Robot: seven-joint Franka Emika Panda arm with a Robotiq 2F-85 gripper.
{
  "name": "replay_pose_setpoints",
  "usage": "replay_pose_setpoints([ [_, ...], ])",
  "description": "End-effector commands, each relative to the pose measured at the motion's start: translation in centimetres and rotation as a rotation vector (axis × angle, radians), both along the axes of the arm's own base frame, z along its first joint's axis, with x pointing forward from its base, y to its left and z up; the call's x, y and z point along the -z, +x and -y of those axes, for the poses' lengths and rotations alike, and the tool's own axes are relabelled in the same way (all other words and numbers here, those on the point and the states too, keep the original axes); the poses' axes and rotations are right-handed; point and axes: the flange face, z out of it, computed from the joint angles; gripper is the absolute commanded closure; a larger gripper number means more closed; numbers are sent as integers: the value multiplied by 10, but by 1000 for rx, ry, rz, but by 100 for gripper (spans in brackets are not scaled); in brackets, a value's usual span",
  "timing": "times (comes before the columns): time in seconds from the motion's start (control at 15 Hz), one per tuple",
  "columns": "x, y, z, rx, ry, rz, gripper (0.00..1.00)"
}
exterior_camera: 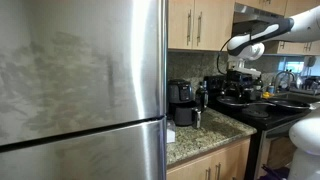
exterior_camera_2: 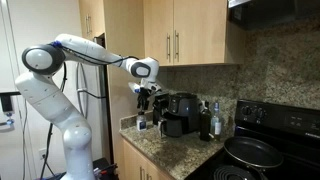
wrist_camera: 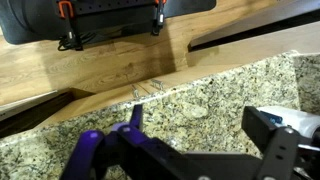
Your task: Push the food basket into the air fryer
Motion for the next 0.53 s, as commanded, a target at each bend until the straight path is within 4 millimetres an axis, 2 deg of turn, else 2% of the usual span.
replay_pose_setpoints([
  [0.0, 0, 0, 0, 0, 0, -1, 0],
  [0.2, 0, 0, 0, 0, 0, -1, 0],
  [0.4, 54, 41, -34, -78, -22, -45, 0],
  [0.47, 64, 51, -51, -139, -57, -21, 0],
])
